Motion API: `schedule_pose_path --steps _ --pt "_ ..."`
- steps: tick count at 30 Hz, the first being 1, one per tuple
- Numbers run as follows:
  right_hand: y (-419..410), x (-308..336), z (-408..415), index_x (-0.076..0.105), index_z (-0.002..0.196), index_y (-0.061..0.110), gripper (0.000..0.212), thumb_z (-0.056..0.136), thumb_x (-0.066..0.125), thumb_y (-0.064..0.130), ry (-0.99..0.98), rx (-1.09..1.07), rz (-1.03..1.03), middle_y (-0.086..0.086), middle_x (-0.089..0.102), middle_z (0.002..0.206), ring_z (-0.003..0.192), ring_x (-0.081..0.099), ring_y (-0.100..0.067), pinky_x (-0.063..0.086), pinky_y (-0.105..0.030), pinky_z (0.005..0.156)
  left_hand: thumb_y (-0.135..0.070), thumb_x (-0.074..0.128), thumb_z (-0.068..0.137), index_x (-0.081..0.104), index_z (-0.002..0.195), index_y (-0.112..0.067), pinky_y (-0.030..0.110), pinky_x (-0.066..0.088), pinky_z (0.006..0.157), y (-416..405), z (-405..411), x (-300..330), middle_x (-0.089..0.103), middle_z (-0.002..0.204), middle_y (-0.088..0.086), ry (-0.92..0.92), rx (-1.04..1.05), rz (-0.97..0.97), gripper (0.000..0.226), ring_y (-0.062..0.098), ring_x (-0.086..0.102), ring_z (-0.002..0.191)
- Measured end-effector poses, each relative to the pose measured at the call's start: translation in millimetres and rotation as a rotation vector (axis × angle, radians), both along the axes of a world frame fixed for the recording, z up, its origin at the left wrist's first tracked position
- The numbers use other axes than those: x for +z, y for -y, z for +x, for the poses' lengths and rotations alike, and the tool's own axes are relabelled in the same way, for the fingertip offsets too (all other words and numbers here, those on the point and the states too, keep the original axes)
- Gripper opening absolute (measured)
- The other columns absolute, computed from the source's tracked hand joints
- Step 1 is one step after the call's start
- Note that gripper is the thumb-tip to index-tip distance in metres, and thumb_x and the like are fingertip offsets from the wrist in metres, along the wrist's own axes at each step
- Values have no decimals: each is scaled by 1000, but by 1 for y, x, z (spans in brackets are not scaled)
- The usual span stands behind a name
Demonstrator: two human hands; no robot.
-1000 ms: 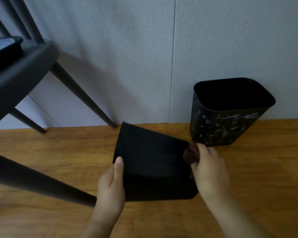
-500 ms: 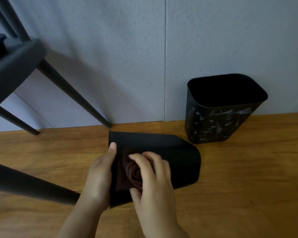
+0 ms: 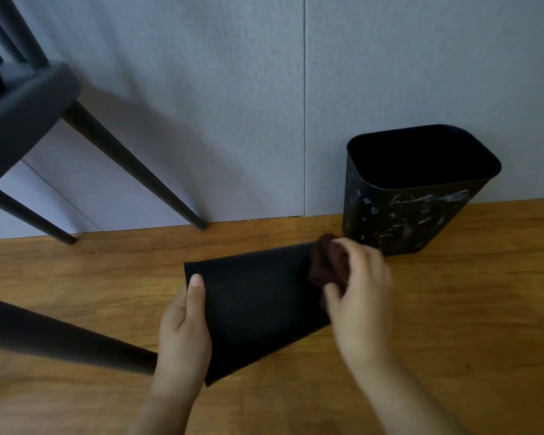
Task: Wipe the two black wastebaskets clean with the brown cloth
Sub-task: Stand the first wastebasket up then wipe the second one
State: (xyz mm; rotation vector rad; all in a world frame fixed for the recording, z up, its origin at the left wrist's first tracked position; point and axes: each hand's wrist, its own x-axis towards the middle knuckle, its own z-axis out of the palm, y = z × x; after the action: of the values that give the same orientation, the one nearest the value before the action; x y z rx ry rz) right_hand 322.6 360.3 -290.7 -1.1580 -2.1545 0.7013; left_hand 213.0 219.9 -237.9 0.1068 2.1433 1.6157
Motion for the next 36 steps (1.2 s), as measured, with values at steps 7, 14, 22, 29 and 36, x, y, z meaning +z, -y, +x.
schedule_pose_path --steps 7,14,22,29,36 --pt "-54 -7 23 48 133 21 53 83 66 13 50 -140 -133 -4 51 127 119 51 -25 50 -39 96 -47 37 97 59 87 -23 46 51 79 -1 -4 16 63 89 4 -50 15 -74 34 26 61 86" --pt "-68 38 42 50 131 22 45 90 64 12 -91 49 -371 2 58 118 111 56 -14 50 -32 92 -34 58 88 56 94 -33 22 45 64 -9 -21 37 66 91 -4 -349 -374 -177 7 9 65 83" --pt "-77 71 87 52 119 33 35 91 64 14 -207 108 -494 13 60 108 103 58 -7 49 -25 83 -42 51 92 54 103 -25 31 58 62 -65 -31 35 59 79 -9 -1005 -659 -721 21 7 61 68" --pt "-84 94 81 55 117 37 35 89 68 20 -317 155 -477 16 62 110 103 58 -1 50 -26 88 -39 46 97 48 103 -20 33 57 57 -127 -36 16 56 74 -4 -1105 -699 -967 20 15 60 63" --pt "-82 94 76 53 124 37 43 87 70 24 -289 142 -502 17 59 116 112 56 -7 48 -42 101 -28 54 96 47 103 -16 36 57 60 -189 -33 4 63 85 4 -996 -562 -852 16 20 62 70"
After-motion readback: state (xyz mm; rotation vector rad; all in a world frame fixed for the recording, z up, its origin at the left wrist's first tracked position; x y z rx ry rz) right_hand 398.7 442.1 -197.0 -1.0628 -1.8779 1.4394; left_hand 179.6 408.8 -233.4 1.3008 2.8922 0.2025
